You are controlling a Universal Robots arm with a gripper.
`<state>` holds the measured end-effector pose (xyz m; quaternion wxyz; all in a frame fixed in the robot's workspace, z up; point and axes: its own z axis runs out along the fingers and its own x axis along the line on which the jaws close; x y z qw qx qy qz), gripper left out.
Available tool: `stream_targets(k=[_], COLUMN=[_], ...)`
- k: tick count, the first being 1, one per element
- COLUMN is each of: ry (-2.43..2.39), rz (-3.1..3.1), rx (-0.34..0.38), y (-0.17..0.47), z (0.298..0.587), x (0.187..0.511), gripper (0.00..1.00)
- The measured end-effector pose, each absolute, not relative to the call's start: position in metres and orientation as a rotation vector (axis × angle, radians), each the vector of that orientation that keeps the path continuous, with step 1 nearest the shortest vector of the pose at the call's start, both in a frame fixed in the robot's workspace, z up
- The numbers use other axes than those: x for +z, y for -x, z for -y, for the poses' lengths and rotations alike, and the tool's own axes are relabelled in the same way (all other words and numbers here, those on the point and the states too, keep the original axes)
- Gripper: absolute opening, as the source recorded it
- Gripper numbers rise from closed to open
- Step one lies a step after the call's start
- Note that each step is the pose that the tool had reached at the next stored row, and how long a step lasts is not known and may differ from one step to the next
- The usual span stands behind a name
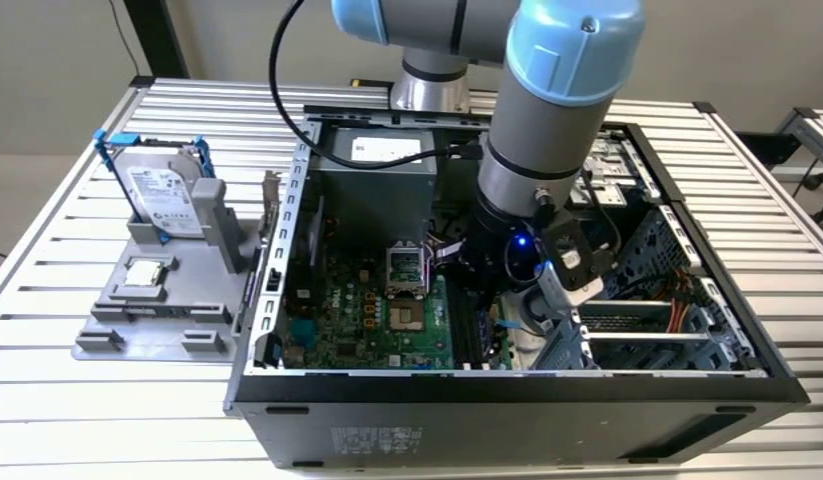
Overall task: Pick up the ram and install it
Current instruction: 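Insert the ram into the slot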
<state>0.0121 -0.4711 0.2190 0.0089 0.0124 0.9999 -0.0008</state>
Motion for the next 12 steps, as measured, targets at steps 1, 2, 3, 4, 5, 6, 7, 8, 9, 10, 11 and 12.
stream_targets(k=[1, 2, 3, 4, 5, 6, 7, 8, 9, 10, 11, 12], ry=[-0.039, -0.039, -0.039, -0.039, -0.038, -0.038, -0.039, -0.039, -0.038, -0.039, -0.039, -0.039], rz=[-3.124, -3.124, -3.124, -3.124, -3.124, -3.124, -3.124, -3.124, -3.124, -3.124, -3.124, -3.124], rx=[-0.002, -0.003, -0.003, -0.003, -0.003, -0.003, -0.003, -0.003, -0.003, -0.003, -0.003, -0.003], y=[-0.0121, -0.0121, -0.0121, -0.0121, -0.0121, -0.0121, -0.0121, -0.0121, -0.0121, -0.012, -0.012, -0.012], z=[0.4711, 0.4711, 0.4711, 0.4711, 0.471, 0.4707, 0.4702, 0.47, 0.47, 0.47, 0.4699, 0.4699], x=[0.2187, 0.2184, 0.2178, 0.2172, 0.2167, 0.2163, 0.2161, 0.2161, 0.216, 0.216, 0.216, 0.216], gripper=[0.0, 0.0, 0.0, 0.0, 0.0, 0.0, 0.0, 0.0, 0.0, 0.0, 0.0, 0.0])
